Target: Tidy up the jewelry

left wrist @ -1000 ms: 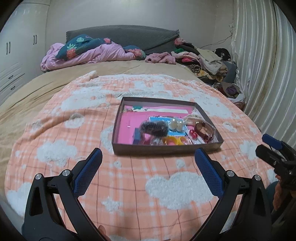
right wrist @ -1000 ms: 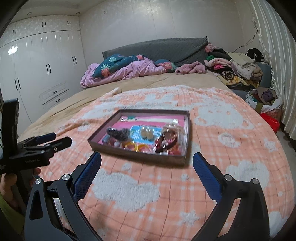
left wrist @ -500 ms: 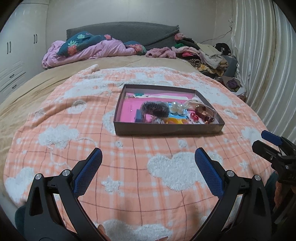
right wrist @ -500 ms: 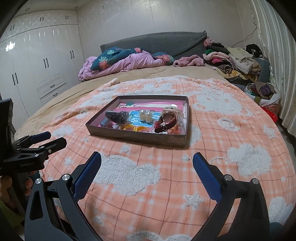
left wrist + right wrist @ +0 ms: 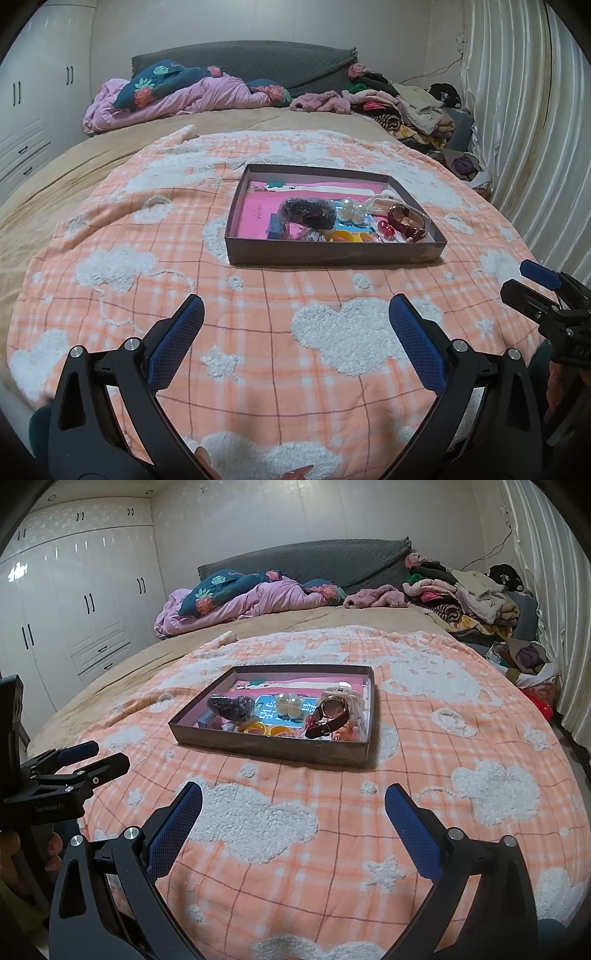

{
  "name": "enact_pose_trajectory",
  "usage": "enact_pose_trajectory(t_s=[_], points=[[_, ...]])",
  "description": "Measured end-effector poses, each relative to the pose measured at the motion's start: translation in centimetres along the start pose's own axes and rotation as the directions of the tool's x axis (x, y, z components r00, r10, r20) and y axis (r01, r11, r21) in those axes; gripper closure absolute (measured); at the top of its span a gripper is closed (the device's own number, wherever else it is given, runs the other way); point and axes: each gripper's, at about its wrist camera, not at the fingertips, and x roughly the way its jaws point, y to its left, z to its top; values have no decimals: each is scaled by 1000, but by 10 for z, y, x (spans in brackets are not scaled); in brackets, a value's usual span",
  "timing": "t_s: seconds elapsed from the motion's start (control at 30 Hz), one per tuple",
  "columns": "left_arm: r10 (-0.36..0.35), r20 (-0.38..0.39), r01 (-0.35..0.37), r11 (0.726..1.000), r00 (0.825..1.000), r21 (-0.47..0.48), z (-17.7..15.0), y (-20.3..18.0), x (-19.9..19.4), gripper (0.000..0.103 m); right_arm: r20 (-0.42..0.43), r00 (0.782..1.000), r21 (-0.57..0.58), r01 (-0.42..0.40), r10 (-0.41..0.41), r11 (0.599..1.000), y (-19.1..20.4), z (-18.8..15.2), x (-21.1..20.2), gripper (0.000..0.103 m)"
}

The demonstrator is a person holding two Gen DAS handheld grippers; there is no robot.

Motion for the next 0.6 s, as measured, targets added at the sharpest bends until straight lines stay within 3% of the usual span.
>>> enact_pose_trajectory(t_s=[0.6], points=[[10,-6,-10,1000,1000,-5,-1,2,-1,9,-2,1000,-1,0,0,1000,0,0,0,4]])
